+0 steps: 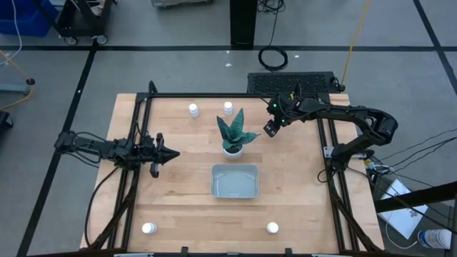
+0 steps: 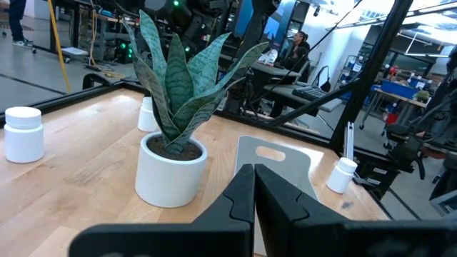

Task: Pick and place pill bottles into a basket
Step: Put the white pill bottle into the gray bin

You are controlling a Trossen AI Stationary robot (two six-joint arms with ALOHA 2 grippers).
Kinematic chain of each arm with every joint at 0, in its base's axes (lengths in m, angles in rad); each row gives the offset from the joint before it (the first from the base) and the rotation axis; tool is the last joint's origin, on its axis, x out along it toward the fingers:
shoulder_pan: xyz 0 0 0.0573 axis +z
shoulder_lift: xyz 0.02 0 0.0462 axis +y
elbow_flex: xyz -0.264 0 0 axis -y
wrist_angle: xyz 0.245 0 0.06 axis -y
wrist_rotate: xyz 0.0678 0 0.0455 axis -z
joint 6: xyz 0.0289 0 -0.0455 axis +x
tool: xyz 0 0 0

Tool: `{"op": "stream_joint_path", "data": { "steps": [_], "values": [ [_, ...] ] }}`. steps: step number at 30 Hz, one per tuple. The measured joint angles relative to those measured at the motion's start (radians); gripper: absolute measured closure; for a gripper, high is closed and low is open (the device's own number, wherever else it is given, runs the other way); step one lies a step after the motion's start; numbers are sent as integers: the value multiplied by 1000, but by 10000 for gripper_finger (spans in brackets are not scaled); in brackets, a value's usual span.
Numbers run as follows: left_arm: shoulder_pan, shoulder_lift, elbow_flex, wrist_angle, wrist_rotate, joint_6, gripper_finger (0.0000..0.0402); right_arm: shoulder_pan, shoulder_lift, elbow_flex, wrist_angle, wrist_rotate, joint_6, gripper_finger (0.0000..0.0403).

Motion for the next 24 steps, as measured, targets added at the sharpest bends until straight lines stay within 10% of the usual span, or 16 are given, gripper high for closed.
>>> {"op": "stream_joint_path", "data": {
  "steps": [24],
  "values": [
    [0, 0, 0, 0, 0, 0, 389, 1, -169, 0, -44, -21, 53, 260]
  ]
}}
